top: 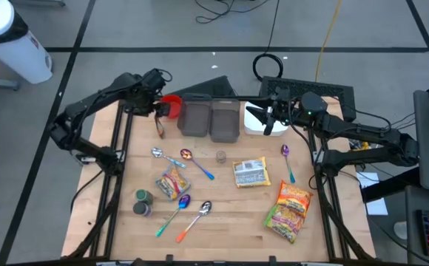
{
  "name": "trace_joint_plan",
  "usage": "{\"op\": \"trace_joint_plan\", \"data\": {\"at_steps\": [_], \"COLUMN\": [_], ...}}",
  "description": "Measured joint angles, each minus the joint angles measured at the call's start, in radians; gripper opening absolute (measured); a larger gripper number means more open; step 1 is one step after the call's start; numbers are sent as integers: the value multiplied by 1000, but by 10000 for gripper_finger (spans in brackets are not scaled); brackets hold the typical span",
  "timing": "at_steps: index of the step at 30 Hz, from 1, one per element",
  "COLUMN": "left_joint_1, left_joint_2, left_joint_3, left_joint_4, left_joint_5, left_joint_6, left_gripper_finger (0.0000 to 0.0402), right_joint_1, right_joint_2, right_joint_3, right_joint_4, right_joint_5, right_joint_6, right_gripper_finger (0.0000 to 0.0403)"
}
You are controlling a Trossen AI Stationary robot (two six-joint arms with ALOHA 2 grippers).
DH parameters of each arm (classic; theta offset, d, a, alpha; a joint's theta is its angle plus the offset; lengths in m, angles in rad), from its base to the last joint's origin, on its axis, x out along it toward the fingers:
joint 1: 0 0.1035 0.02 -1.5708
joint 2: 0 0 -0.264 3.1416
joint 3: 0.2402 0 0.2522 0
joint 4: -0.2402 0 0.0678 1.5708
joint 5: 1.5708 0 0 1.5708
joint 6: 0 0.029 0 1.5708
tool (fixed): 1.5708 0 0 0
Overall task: Pick & Place Food Item
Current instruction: Put the orange seasoning pack into the white bin
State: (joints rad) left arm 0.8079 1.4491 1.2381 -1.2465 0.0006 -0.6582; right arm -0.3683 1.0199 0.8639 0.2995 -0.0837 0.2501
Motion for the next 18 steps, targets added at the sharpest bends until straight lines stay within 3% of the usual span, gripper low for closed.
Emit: {"op": "trace_joint_plan", "data": {"at_steps": [18], "left_joint_1": [-45], "left_joint_2": [134], "left_joint_3": [0], "left_joint_4": [-6], "left_joint_5": [-10], "left_joint_6": [24], "left_gripper_finger": [255], "right_joint_1": [3], "right_joint_2": [0], "right_joint_3": [0], "right_joint_4": [-25], "right_joint_5": [-1], "right_joint_6": [11], "right_gripper_finger": [155]}}
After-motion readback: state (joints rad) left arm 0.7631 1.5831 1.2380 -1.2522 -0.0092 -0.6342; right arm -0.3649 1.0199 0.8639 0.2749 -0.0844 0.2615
